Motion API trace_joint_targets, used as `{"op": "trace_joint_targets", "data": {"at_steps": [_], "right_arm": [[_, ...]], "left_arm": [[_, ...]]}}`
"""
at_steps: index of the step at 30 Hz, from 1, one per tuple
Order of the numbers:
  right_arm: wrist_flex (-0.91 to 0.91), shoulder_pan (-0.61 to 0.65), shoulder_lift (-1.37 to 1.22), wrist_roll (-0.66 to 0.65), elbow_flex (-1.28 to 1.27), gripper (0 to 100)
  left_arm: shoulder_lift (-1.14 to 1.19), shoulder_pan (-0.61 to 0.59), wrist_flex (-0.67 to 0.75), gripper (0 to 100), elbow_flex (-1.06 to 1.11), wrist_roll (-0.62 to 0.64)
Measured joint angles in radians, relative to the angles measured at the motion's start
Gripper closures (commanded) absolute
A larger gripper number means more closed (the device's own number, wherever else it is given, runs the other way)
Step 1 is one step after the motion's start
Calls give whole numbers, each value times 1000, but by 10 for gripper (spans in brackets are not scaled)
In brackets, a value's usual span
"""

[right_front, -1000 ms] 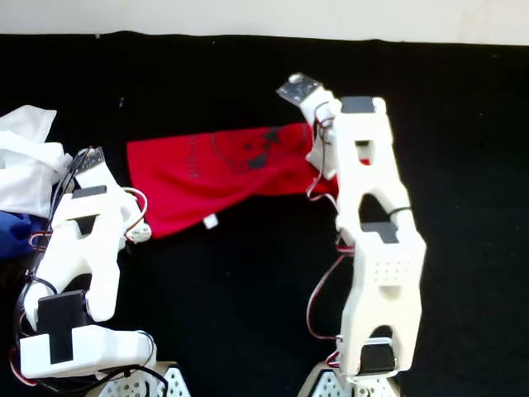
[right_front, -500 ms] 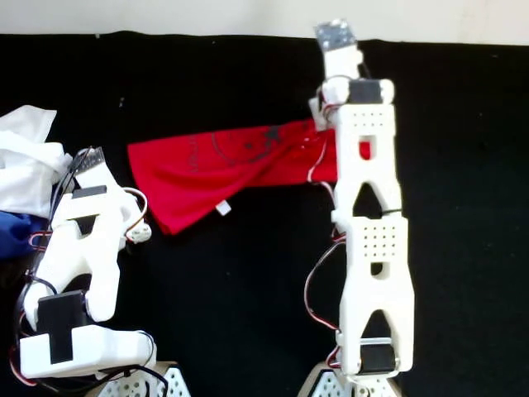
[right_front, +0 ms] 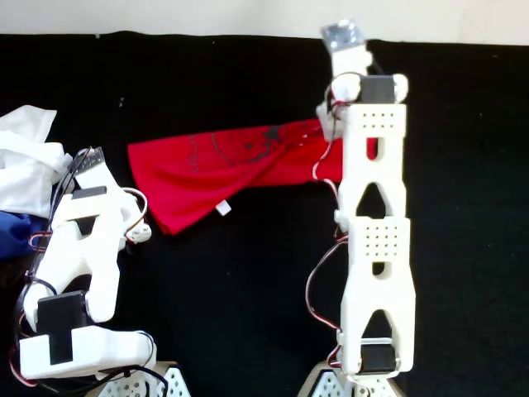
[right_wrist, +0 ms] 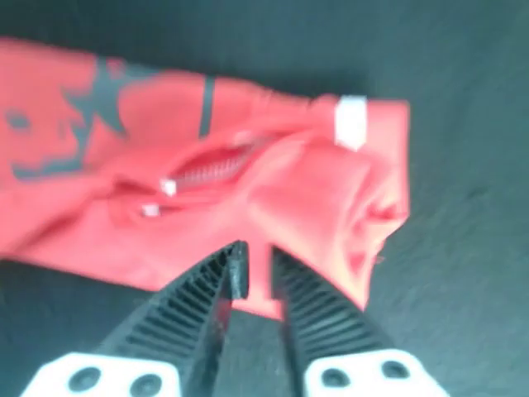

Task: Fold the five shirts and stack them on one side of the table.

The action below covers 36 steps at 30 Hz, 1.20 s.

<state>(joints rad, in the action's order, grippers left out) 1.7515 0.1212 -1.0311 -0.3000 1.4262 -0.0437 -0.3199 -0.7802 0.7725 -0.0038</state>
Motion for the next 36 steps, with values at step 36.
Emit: {"op": "trace_joint_targets", "data": {"at_steps": [36], "right_arm": [[-35, 293, -180, -8, 218, 991]], "left_arm": [[0, 0, 0, 987, 0, 0]]}}
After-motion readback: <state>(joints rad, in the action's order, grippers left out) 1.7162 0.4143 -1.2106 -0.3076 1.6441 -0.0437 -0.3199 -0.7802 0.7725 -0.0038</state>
